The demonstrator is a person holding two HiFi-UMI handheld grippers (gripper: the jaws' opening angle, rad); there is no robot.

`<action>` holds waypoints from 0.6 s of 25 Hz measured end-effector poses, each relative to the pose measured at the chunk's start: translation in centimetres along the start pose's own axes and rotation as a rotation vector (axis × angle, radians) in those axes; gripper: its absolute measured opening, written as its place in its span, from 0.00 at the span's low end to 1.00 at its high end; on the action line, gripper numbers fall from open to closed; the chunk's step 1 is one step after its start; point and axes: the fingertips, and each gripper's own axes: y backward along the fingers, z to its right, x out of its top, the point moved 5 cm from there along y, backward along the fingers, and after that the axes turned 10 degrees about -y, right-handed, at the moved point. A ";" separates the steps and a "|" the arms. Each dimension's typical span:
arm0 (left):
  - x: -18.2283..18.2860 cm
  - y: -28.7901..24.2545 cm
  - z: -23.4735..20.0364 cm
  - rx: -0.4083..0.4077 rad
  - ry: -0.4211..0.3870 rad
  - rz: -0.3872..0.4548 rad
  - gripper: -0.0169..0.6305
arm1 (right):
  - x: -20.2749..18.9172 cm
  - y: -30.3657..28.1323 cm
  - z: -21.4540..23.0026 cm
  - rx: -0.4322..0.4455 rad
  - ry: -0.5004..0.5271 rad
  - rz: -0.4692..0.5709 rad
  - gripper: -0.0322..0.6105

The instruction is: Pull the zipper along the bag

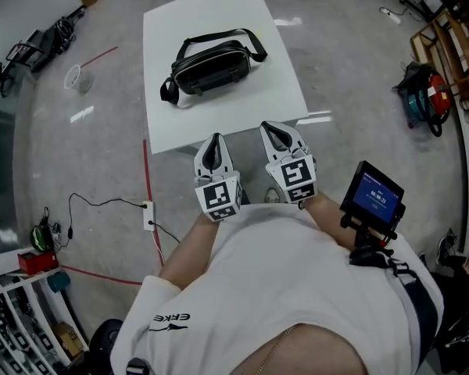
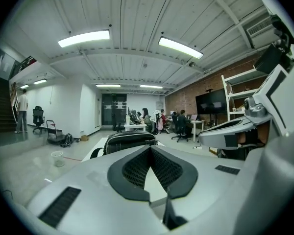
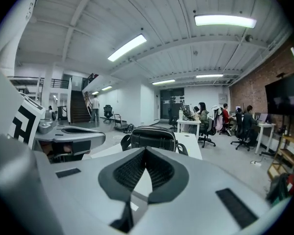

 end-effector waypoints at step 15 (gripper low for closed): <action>0.7 -0.9 -1.9 -0.013 0.007 0.011 0.03 | 1.2 -0.6 0.2 -0.024 -0.069 0.014 0.06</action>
